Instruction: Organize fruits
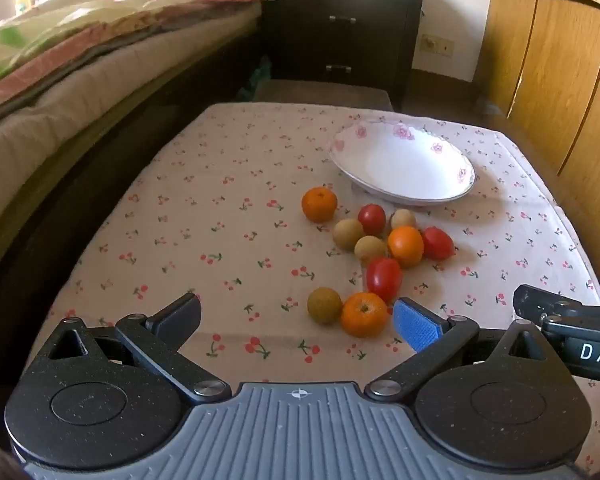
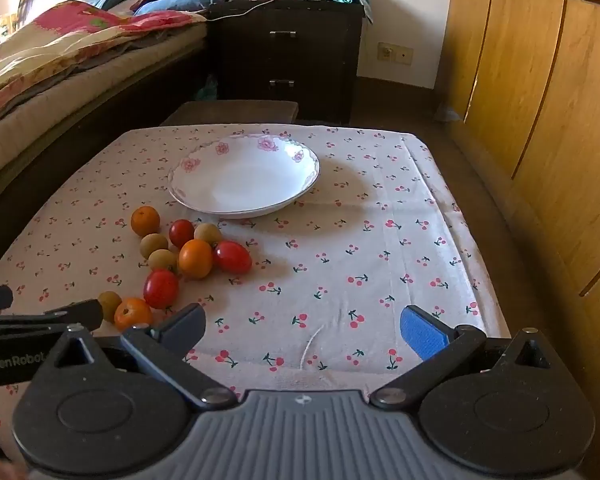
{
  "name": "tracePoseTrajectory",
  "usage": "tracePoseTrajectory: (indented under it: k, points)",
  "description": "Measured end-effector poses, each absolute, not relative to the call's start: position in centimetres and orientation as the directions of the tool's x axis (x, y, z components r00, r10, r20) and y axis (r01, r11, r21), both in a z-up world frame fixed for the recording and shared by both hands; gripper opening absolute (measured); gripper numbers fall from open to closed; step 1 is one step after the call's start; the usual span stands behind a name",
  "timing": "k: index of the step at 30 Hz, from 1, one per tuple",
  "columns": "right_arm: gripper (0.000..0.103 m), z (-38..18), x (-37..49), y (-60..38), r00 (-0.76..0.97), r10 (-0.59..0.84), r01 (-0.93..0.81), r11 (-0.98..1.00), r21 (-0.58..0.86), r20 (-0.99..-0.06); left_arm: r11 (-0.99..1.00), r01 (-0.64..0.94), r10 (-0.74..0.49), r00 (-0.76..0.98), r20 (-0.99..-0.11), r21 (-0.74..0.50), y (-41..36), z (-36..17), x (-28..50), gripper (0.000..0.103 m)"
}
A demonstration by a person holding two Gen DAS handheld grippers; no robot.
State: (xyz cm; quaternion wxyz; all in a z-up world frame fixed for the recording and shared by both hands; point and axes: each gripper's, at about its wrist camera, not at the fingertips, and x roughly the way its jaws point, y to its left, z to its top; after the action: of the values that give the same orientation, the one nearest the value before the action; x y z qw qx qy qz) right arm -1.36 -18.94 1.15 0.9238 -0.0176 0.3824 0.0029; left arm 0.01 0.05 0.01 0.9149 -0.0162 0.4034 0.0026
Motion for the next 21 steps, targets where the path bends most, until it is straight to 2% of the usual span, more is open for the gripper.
tracePoseTrajectory:
  k: [4, 10, 21]
  points:
    - [0.103, 1.28, -1.48, -18.82, 0.708, -0.006, -0.023, 0.999, -0.030, -0.707, 0.999, -0.018, -0.022, 0.686, -0.727, -0.048, 0.31, -0.32, -0.62, 0.103]
    - [0.103, 0.80, -1.42, -18.74, 0.703, 0.004, -0.034, 0.999, -0.028, -0.712, 0.998, -0.038, -0.017, 0.638, -0.770, -0.053, 0.29, -0.65, 0.25, 0.103]
    - [0.103, 0.64, -1.20, -18.50, 0.688, 0.002, -0.031, 0.999, -0.026, -0.725, 0.998, -0.033, -0.019, 0.626, -0.779, -0.052, 0.29, -0.78, 0.18, 0.103]
